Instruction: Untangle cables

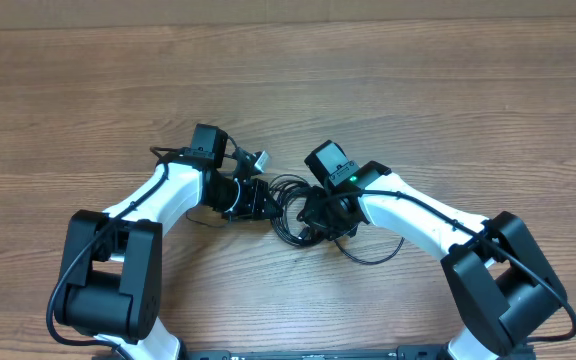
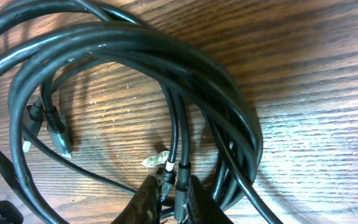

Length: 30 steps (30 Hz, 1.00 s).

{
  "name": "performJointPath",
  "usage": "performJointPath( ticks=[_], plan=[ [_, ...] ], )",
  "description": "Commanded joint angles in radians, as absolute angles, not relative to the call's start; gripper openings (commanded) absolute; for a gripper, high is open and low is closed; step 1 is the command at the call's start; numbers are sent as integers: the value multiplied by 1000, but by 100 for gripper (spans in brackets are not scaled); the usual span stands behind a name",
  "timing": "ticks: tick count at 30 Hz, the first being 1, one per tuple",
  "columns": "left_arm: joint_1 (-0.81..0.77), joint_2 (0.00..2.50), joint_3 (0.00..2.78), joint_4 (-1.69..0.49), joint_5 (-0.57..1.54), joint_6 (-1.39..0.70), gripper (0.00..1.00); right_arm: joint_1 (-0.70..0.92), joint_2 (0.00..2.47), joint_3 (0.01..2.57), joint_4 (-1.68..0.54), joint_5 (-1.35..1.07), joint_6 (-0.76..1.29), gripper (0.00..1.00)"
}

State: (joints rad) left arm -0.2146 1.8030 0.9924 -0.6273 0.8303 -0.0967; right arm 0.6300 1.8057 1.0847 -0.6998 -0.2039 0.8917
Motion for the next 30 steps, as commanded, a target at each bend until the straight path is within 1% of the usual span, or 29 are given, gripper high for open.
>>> performJointPath(
  ticks=[1,10,11,14,24,25,26,27,30],
  plan=[
    [-216,1819,984,-627,835,-74,5,635,1810,1065,-697,-194,913,15],
    [-216,1819,984,-627,835,-75,4,635,1810,1046,-677,-196,947,17],
    [-216,1819,984,-627,835,-75,4,635,1810,1046,-677,-196,947,16],
    [-216,1819,984,-627,835,-75,4,635,1810,1046,-666,-203,947,11],
    [-216,1819,984,-627,835,-75,4,660,1810,1046,-646,-201,947,10],
    [-216,1819,984,-627,836,-74,4,661,1810,1046,-646,-198,947,14],
    [-216,1819,984,-627,836,-75,4,661,1810,1046,-646,-198,947,22],
    [-216,1819,984,-627,835,-74,4,661,1810,1046,-644,-198,947,24],
    [-216,1819,984,-627,836,-74,4,661,1810,1046,-634,-194,947,26]
  ],
)
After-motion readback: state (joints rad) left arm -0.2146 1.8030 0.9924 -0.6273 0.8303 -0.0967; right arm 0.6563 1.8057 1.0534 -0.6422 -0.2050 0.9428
